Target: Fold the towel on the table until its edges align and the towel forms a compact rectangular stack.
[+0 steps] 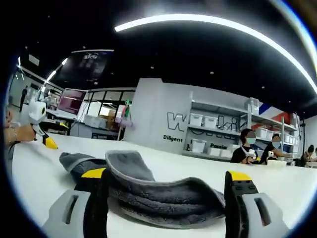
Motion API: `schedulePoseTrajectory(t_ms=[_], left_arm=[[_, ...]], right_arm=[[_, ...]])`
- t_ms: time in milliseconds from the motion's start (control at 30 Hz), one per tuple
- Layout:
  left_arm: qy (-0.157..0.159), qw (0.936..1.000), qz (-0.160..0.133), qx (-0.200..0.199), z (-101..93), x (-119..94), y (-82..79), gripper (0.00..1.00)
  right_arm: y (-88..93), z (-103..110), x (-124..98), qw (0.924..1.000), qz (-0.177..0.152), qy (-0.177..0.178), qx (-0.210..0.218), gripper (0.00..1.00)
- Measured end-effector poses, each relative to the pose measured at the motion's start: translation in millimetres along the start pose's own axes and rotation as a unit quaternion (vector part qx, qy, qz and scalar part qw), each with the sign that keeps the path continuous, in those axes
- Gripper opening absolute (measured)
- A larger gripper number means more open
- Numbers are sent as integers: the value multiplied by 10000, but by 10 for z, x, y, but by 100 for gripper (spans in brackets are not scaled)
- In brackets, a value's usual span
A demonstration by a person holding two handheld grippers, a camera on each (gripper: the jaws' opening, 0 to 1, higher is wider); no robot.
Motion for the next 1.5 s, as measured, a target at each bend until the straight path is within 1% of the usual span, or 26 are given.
schedulePoseTrajectory(t_ms=[167,200,233,267,333,367,467,567,700,733,767,800,833,933,967,1033,1133,1233,1333,1433,1500], left_arm=[[5,10000,16,13,-7,1,4,89],[4,10000,14,15,-7,2,4,89],[4,10000,13,15,-7,2,3,89],[5,10000,15,14,-7,4,5,89],[7,10000,24,15,-5,8,8,89],[9,10000,36,20,-7,9,12,89],[10,10000,9,38,-10,12,-1,89],[8,10000,8,26,-13,2,0,89],[-7,10000,-58,-24,-4,-1,-17,89],[-14,9999,-123,-78,6,0,-43,89],[-7,9995,-253,-184,4,2,-86,89],[54,9984,-480,-290,-7,-12,-162,89],[71,9978,-594,-278,-10,-24,-205,89],[137,9975,-697,-14,-87,-42,-280,89],[142,9973,-722,-17,-107,-29,-305,89],[340,9955,-875,-149,-170,-1,-368,89],[361,9952,-895,-142,-175,26,-417,89],[416,9958,-804,-122,-167,41,-451,90],[463,9950,-870,-160,-157,45,-519,90],[644,9954,-716,21,-212,74,-548,90],[754,9949,-667,119,-278,93,-579,90]], right_arm=[[73,17,-9,9995,-211,-32,219,99],[109,20,-7,9992,-113,-65,370,99],[103,-13,2,9989,-104,-52,456,99],[83,-37,2,9985,-236,-6,503,99],[75,-88,-1,9983,-253,80,524,99],[94,-156,-18,9975,-225,269,609,99],[90,-176,-35,9964,-265,297,745,99],[75,-164,-47,9969,-294,314,661,98],[89,-118,-25,9977,-238,162,609,98],[83,-114,-24,9978,-254,152,593,98],[74,-111,-25,9978,-280,147,578,98],[62,-105,-36,9977,-319,145,573,98],[58,-107,-36,9976,-337,141,592,98],[73,-108,-35,9972,-308,122,665,98],[76,-106,-33,9973,-302,119,658,98],[78,-91,-30,9976,-294,103,626,97],[80,-82,-32,9978,-285,90,600,98],[95,-74,-29,9976,-242,54,647,98],[92,-68,-29,9978,-252,46,614,97],[95,-69,-29,9977,-250,33,634,97],[98,-66,-30,9977,-242,27,638,97]])
Point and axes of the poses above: the point that each gripper's makers call its tool centre point, and the gripper's own axes: x roughly forward along the fingers, z roughly to its left, y roughly out of its underside, the point moved 3 cm from there along -x, roughly backward along the fingers, and after that the axes turned 2 degrees about -z, right-handed, at the moved point
